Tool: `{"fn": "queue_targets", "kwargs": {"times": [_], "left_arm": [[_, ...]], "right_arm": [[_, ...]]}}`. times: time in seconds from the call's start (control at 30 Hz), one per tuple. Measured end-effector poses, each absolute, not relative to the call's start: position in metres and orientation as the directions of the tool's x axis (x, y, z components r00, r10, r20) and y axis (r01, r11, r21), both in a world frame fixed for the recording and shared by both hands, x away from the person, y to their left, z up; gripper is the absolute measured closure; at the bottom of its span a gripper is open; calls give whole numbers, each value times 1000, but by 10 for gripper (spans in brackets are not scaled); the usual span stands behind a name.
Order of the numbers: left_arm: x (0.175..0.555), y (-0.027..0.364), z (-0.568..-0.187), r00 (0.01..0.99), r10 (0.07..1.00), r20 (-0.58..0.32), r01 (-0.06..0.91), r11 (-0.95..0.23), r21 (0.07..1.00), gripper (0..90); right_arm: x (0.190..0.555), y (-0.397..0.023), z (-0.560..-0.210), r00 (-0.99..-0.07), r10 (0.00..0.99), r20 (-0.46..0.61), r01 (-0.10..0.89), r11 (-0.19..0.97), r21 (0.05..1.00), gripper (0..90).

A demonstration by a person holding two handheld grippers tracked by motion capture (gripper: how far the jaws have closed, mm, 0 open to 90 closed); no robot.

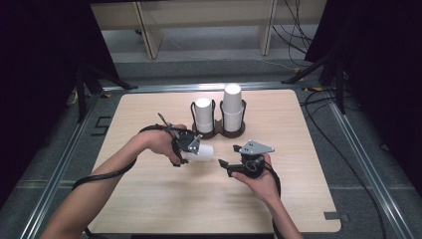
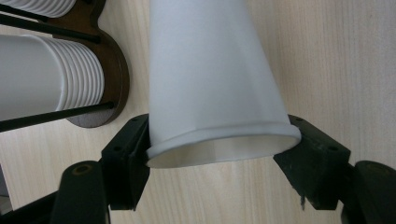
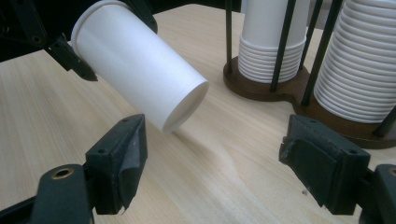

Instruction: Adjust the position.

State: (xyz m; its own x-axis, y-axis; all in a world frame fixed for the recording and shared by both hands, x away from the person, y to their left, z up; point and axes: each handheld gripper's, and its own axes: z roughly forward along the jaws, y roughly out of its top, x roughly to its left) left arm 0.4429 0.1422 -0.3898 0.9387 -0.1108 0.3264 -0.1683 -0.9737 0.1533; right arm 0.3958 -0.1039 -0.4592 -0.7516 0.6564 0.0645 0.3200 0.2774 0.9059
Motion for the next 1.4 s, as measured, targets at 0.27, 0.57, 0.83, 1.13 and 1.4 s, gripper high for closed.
{"fn": "queue_targets", "kwargs": {"times": [0.27,0.57,0.83,1.13,1.4], "left_arm": [[442,141,-391,939,-169,300,-207,-973,102,295],[442,140,-393,939,-189,287,-222,-971,87,296],[443,140,-393,941,-191,279,-222,-972,83,296],[443,138,-390,937,-211,277,-239,-968,70,296],[443,136,-390,936,-222,273,-250,-966,71,296]], "right_arm": [[395,-98,-458,-779,626,-23,259,355,898,239],[397,-86,-456,-815,570,-106,196,444,874,244],[399,-79,-456,-825,555,-109,198,463,864,244],[398,-70,-455,-841,531,-103,195,475,858,255],[403,-60,-453,-864,480,-149,139,513,847,259]]}}
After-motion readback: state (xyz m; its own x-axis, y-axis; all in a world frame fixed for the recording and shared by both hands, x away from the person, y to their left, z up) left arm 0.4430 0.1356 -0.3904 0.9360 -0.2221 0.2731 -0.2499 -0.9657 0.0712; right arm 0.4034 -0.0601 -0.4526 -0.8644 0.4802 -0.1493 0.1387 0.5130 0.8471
